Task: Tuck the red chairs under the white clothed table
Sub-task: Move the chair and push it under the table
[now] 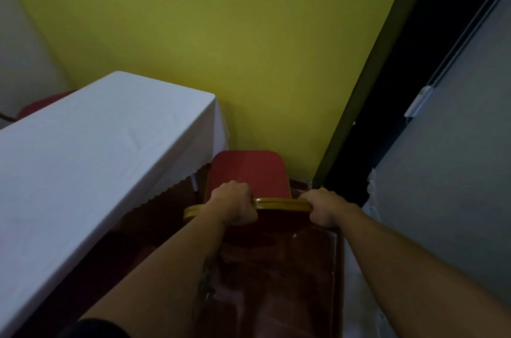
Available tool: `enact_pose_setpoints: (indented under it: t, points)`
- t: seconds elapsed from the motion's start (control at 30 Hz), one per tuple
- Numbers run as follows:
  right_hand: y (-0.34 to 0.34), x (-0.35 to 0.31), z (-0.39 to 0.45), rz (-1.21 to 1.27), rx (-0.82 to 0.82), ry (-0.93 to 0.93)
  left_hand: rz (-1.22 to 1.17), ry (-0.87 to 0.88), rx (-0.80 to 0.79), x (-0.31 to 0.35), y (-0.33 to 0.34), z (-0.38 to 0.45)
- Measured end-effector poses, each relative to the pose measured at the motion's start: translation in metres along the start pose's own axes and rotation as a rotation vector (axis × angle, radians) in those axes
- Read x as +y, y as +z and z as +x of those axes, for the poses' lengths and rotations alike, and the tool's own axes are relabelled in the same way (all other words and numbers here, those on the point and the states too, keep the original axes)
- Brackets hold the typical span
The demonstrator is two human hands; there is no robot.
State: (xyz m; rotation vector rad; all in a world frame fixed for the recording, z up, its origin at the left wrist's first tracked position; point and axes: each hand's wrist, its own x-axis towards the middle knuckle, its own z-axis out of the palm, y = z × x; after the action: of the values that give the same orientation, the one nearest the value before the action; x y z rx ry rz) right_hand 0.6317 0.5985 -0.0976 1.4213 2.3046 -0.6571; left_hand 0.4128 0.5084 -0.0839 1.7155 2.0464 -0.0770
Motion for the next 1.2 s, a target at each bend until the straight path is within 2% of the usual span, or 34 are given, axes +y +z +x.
enact_pose_setpoints:
  t: [0.17, 0.23, 0.33, 0.47, 0.57, 0.7, 0.8, 0.9, 1.2]
  points:
    - [-0.011, 0.035, -0.004, -0.046, 0.111, 0.096, -0.259, -0.013, -0.023, 0.003, 0.013, -0.007]
    - [-0.011, 0.050, -0.005, 0.053, 0.166, 0.157, -0.261, -0.047, -0.082, -0.003, 0.014, -0.009]
    - [-0.006, 0.058, -0.003, 0.510, 0.220, 0.246, -0.117, -0.158, -0.151, -0.015, 0.022, -0.013]
    - [0.002, 0.036, -0.006, 1.475, 0.310, 0.419, -0.073, -0.228, -0.112, -0.017, 0.030, -0.015]
    - [0.010, 0.004, -0.011, 1.820, 0.339, 0.474, -0.087, -0.252, -0.094, -0.013, 0.031, -0.017]
    - [0.025, -0.050, -0.019, 1.918, 0.133, 0.437, -0.071, -0.273, -0.113, -0.005, 0.033, -0.022]
    - [0.033, -0.064, -0.020, 1.915, 0.278, 0.514, -0.064, -0.268, -0.162, -0.003, 0.031, -0.029]
    - [0.036, -0.059, -0.016, 1.875, 0.385, 0.506, -0.053, -0.244, -0.173, 0.000, 0.030, -0.033]
    - [0.008, -0.016, -0.003, 1.749, 0.346, 0.372, -0.278, -0.188, -0.067, 0.034, 0.048, -0.020]
